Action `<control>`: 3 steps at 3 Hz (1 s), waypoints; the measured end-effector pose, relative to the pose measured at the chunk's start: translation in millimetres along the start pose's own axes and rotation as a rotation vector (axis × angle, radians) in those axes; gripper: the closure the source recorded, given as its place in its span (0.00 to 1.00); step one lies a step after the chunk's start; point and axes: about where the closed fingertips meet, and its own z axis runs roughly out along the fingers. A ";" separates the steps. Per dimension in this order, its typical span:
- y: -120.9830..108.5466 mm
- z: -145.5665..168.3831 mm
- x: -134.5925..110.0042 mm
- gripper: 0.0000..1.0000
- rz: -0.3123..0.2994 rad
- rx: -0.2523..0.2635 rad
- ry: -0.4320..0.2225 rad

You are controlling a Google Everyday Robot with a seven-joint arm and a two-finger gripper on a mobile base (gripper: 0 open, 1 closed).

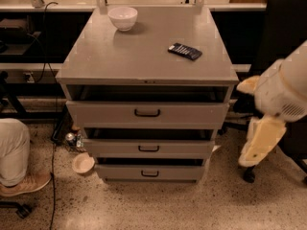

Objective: Open top drawer

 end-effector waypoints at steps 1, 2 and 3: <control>16.8 52.5 0.3 0.00 -0.018 -0.031 -0.049; 16.7 51.2 0.0 0.00 -0.018 -0.031 -0.048; 17.1 56.9 3.2 0.00 0.005 -0.021 -0.041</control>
Offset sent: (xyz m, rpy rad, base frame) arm -0.0023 0.0138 -0.0437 0.0427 0.0162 0.0312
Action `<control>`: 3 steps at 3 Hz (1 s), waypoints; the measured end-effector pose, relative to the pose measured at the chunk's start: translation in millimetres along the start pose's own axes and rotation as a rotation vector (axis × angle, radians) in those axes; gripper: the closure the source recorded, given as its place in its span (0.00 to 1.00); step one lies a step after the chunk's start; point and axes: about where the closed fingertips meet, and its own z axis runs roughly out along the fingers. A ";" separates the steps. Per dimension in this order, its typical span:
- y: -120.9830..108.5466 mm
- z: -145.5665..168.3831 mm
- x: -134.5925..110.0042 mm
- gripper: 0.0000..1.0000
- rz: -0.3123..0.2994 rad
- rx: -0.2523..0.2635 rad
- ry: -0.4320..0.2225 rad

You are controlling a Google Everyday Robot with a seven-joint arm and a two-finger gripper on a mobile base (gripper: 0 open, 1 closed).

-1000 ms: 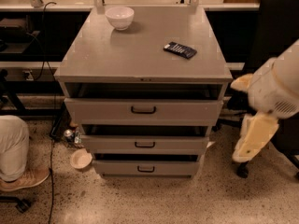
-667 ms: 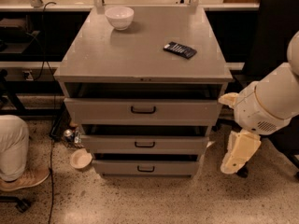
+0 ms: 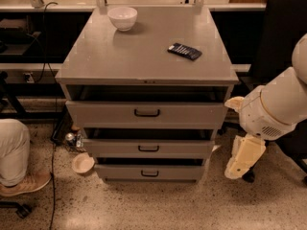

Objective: Open top drawer

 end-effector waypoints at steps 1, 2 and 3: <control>-18.3 54.3 17.6 0.00 0.011 0.017 0.053; -47.7 97.7 30.5 0.00 -0.010 0.066 0.080; -99.0 132.8 25.0 0.00 -0.042 0.163 0.066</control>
Offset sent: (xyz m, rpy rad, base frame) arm 0.1054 -0.0176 -0.1356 -0.1292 -0.0951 -0.0305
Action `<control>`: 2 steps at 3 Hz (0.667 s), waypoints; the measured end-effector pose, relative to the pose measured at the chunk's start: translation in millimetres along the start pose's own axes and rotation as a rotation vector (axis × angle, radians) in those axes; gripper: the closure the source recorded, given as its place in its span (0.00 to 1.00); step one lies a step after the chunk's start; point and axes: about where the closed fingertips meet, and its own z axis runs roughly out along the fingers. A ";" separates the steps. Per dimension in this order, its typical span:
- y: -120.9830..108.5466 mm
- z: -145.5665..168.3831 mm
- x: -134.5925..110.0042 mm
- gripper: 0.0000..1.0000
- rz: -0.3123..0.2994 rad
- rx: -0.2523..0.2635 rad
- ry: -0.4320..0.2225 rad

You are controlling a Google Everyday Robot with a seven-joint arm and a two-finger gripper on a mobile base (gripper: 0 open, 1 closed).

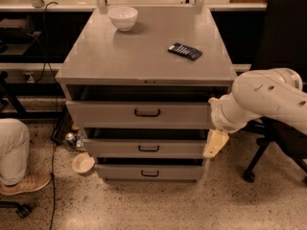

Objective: Open top drawer

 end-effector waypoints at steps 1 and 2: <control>2.5 -3.9 -0.6 0.00 0.001 -0.003 0.000; 3.1 -4.0 -0.8 0.00 0.000 -0.005 0.000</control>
Offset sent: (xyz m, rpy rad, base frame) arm 0.0023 0.0097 -0.0084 -0.0162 -0.0126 0.0386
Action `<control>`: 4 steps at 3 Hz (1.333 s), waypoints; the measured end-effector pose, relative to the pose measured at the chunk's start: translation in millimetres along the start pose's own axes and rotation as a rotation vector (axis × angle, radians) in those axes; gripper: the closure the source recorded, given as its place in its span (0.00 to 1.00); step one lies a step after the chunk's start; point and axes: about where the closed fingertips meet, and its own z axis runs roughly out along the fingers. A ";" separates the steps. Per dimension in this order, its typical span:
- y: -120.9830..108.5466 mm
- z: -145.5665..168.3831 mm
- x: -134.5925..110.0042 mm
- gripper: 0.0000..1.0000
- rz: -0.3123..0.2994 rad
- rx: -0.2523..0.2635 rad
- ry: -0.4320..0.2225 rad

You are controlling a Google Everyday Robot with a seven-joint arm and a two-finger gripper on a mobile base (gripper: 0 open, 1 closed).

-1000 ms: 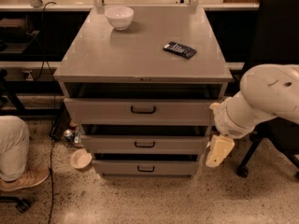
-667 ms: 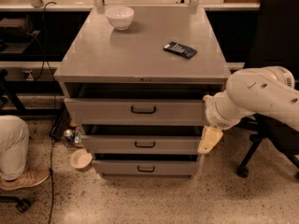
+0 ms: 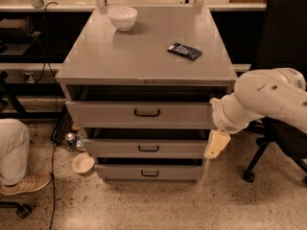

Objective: Open top drawer

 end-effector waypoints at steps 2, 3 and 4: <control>-19.7 42.6 -36.2 0.00 -0.132 0.018 -0.086; -28.0 66.1 -49.8 0.00 -0.191 -0.002 -0.123; -41.7 89.5 -57.5 0.00 -0.218 -0.023 -0.167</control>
Offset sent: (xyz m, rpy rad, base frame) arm 0.0687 0.0661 -0.0381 0.0490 -0.1070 0.2547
